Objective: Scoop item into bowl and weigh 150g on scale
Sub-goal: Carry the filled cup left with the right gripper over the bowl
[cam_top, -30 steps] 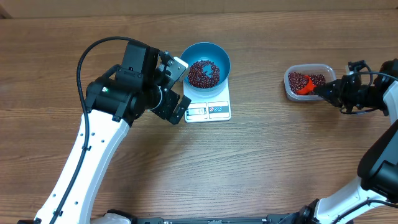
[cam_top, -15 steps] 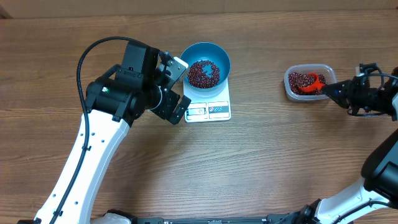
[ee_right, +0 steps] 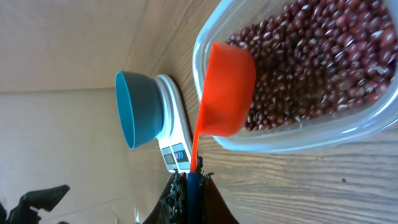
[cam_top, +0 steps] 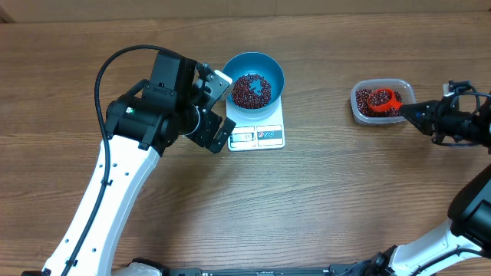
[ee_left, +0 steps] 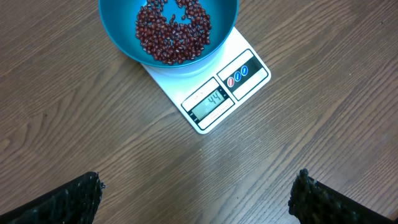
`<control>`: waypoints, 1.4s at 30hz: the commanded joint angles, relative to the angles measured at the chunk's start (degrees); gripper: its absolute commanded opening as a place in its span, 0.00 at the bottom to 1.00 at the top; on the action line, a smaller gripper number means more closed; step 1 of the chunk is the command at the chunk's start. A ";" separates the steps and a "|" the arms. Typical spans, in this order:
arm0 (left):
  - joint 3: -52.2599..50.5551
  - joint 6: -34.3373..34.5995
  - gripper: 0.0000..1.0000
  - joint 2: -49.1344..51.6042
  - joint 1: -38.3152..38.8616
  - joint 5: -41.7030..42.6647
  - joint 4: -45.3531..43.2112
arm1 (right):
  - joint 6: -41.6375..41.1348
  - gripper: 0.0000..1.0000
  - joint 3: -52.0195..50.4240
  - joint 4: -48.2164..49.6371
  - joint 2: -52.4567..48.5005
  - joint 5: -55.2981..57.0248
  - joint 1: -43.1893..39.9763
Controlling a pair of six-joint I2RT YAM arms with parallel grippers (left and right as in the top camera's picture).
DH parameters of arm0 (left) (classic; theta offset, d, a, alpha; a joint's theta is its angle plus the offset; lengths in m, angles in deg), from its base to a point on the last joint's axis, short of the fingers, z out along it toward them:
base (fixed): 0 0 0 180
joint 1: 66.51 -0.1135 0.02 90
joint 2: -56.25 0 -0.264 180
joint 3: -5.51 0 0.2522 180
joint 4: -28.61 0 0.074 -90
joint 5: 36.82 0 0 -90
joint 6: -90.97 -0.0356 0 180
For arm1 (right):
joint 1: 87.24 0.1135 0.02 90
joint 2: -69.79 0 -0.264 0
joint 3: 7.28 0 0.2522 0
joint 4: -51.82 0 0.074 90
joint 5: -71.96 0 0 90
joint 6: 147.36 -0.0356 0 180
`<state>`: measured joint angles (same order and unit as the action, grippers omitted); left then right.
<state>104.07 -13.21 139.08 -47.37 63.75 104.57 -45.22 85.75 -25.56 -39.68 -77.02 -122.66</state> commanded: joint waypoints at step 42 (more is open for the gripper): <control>0.85 -1.49 1.00 -0.44 0.39 0.85 -0.02 | -8.68 0.03 15.56 9.55 2.49 -5.11 33.66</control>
<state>104.07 -13.21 139.08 -47.37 63.75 104.57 -45.50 98.64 -18.15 -39.66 -86.94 -91.36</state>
